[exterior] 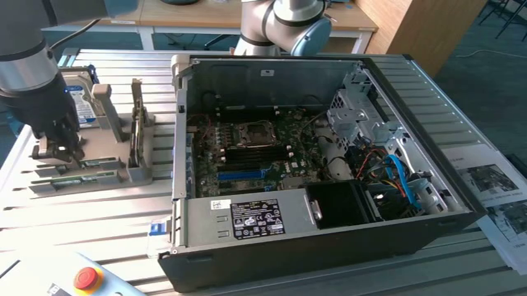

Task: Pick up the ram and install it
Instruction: 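Pick up the ram and move it above insertion slot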

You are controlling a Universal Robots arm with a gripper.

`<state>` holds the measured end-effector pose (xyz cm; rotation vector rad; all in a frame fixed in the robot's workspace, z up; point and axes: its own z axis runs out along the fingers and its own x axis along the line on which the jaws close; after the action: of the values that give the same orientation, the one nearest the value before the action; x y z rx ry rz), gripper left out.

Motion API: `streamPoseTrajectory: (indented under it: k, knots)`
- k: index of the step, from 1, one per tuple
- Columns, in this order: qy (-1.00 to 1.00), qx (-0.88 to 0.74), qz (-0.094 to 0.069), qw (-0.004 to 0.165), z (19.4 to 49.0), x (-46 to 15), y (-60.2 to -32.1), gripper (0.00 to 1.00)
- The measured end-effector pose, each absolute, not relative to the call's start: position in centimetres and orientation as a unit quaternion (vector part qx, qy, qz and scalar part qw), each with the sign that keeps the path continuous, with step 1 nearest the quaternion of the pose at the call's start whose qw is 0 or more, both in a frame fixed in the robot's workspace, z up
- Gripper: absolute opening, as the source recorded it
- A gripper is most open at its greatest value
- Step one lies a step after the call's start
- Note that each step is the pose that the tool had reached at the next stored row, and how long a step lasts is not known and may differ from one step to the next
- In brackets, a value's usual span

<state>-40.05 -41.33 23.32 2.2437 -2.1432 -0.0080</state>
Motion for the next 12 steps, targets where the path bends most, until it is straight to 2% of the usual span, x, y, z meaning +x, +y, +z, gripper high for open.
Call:
streamPoseTrajectory:
  k: [12]
  knots:
    - [-0.691, 0.723, -0.002, 0.019, 22.80, -40.05, -41.94, 0.31]
